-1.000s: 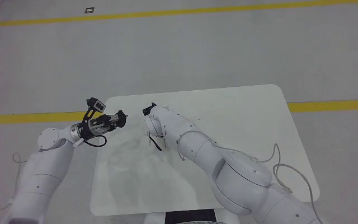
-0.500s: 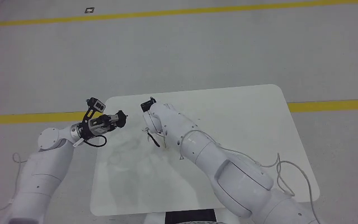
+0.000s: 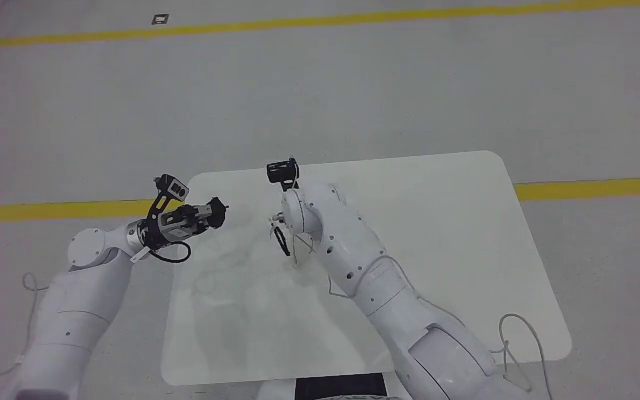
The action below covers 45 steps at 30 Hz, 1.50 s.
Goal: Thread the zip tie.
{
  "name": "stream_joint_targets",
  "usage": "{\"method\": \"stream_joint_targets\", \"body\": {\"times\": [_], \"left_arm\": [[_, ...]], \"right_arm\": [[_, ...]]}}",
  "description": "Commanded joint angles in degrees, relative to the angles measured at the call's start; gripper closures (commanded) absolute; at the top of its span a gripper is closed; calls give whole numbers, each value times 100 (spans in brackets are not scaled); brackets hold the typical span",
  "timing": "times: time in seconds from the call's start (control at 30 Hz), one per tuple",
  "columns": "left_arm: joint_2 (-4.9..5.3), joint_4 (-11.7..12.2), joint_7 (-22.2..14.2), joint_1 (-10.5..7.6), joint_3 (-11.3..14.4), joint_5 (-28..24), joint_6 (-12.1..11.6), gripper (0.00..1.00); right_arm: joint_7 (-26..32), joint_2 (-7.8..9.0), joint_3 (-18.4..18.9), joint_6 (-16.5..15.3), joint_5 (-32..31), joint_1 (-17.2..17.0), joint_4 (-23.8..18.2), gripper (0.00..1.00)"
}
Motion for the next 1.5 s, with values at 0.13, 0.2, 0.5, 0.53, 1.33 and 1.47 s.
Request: {"method": "stream_joint_targets", "body": {"times": [0.13, 0.2, 0.5, 0.53, 1.33, 1.47], "left_arm": [[0, 0, 0, 0, 0, 0, 0, 100], [0, 0, 0, 0, 0, 0, 0, 100], [0, 0, 0, 0, 0, 0, 0, 100], [0, 0, 0, 0, 0, 0, 0, 100], [0, 0, 0, 0, 0, 0, 0, 100], [-24, -114, 292, 111, 77, 65, 35, 100]], "right_arm": [[-2, -1, 0, 0, 0, 3, 40, 100], [-91, 25, 13, -18, 40, 4, 43, 100], [-1182, 301, 59, -17, 572, -750, -1332, 100], [-1260, 332, 58, -71, 703, -864, -1555, 100], [-2196, 607, -48, -730, 1383, -1824, -3194, 100], [-3027, 684, -232, -609, 1490, -1946, -3304, 100]]}}
